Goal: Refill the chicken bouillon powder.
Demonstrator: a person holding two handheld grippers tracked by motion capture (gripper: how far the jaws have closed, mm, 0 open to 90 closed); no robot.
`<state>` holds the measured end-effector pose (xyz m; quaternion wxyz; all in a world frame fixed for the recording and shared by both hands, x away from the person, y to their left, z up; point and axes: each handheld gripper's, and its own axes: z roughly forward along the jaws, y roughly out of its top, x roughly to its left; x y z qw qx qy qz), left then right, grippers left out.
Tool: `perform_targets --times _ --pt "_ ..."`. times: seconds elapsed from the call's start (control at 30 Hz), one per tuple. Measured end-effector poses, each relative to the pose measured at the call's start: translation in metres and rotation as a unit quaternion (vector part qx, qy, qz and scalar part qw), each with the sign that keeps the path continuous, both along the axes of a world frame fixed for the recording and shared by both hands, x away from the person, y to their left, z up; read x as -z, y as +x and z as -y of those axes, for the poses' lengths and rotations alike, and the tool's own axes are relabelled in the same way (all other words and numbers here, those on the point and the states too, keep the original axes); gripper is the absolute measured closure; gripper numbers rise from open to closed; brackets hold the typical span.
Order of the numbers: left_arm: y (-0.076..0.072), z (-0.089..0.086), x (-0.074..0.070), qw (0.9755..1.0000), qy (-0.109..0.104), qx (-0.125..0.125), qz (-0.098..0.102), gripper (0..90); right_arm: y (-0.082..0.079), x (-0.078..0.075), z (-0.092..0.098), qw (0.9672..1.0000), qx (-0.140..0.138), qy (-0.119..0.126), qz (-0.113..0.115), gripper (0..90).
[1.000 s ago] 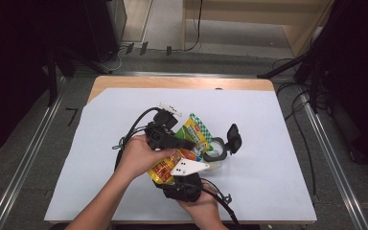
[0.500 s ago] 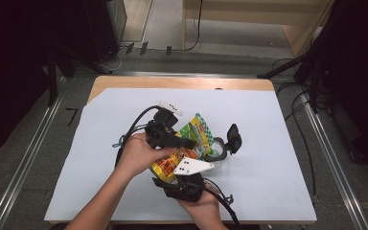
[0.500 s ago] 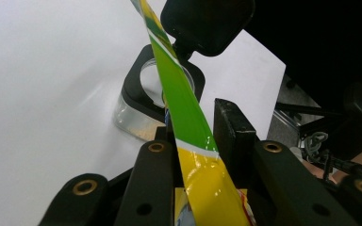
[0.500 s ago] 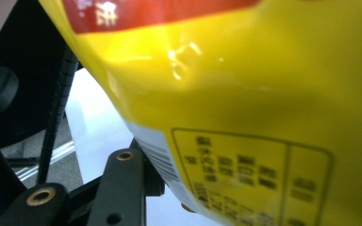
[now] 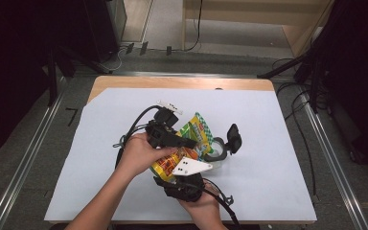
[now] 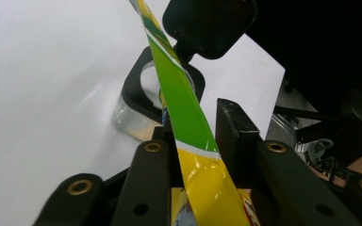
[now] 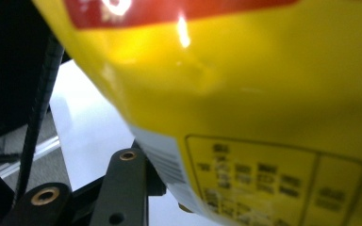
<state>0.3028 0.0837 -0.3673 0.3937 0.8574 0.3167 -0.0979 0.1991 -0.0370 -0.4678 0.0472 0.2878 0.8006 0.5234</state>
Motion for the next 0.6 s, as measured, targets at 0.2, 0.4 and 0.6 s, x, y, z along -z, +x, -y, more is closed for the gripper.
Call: perform_targets --times 0.2,0.4,0.6 --pt "-0.0020 -0.0001 -0.0021 1.0000 -0.001 0.004 0.005 70.1 0.0014 -0.0012 0.0040 0.9996 0.013 0.021 -0.014 64.6" --pt "-0.0032 -0.0043 -0.0049 0.9999 -0.010 0.000 0.008 67.8 0.0015 -0.0022 0.0059 0.9990 0.017 0.034 -0.024 64.6" --pt "-0.0041 -0.0016 -0.0042 0.9995 0.027 -0.008 0.012 80.0 -0.0003 -0.0022 0.0012 1.0000 0.008 0.000 -0.004 61.2"
